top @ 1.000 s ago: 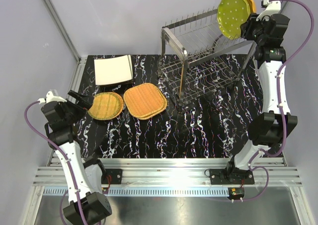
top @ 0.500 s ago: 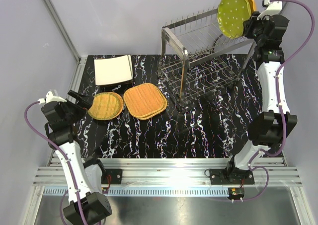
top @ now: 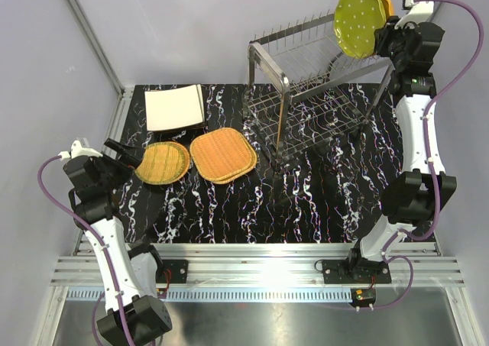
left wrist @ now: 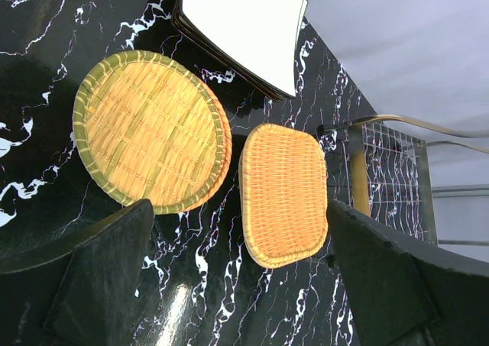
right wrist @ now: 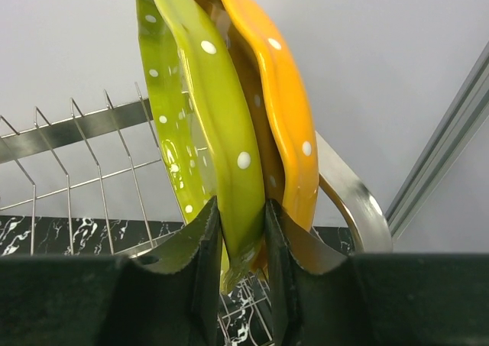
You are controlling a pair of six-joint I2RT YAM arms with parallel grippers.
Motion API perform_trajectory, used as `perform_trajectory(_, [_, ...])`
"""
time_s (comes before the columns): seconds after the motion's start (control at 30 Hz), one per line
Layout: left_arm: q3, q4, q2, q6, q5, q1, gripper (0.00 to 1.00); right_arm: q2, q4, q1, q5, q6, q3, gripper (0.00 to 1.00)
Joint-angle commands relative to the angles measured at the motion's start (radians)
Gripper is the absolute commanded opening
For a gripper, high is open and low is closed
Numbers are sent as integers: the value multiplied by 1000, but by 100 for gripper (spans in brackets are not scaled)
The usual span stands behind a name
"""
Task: Unload the plates from the dish rack
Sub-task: Grab a plate with the right arm
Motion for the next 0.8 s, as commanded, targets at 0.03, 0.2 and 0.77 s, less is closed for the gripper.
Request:
perform_trajectory(0.03, [21, 50, -4, -11, 34, 0, 99, -85, 261, 1, 21, -39, 47, 0])
perform_trajectory(0.2, [21, 54, -3, -17, 39, 0, 99, -86, 282, -1, 16, -70, 53, 0])
perform_trajectory(0.77, [22, 63, -3, -30, 49, 0, 99, -58, 334, 13, 28, -151, 134, 0])
